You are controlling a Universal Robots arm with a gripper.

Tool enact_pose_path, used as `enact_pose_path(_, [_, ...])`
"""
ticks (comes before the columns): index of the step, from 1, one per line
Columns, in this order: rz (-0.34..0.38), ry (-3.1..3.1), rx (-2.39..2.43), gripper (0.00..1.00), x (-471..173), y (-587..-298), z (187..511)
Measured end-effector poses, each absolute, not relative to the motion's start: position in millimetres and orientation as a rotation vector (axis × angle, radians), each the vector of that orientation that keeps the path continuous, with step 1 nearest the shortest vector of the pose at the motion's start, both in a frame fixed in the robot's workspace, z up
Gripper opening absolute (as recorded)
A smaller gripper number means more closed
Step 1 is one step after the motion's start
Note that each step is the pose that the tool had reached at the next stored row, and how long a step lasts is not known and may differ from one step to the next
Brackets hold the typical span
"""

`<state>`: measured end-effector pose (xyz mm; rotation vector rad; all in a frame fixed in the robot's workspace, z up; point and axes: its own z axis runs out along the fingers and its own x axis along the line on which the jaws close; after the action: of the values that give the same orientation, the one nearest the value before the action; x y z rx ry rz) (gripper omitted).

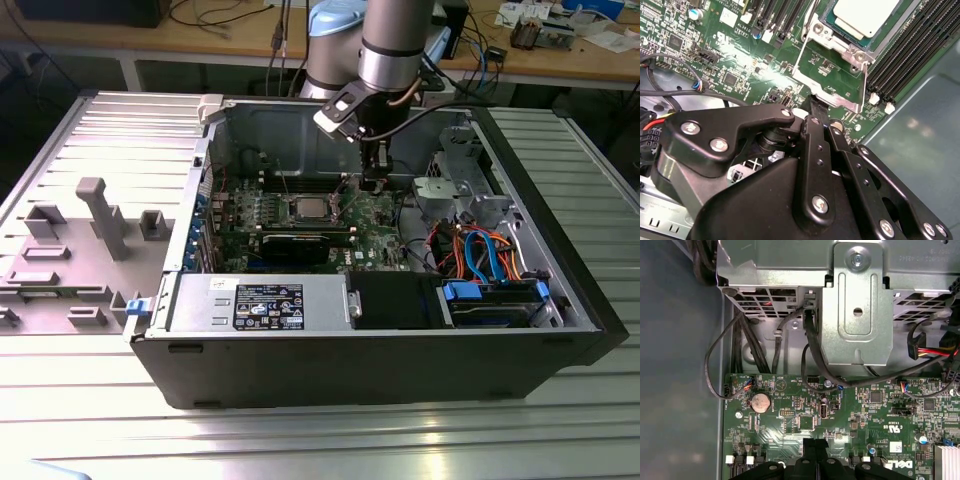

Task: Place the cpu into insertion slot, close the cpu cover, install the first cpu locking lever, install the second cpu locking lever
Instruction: 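Close the cpu cover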

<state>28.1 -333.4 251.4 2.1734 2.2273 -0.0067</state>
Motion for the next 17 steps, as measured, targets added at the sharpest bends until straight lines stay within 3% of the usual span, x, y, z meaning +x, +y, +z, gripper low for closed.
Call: enact_pose_path(17, [-0.007, 2.227, 2.173, 0.11, 24.8, -333.4, 251.4])
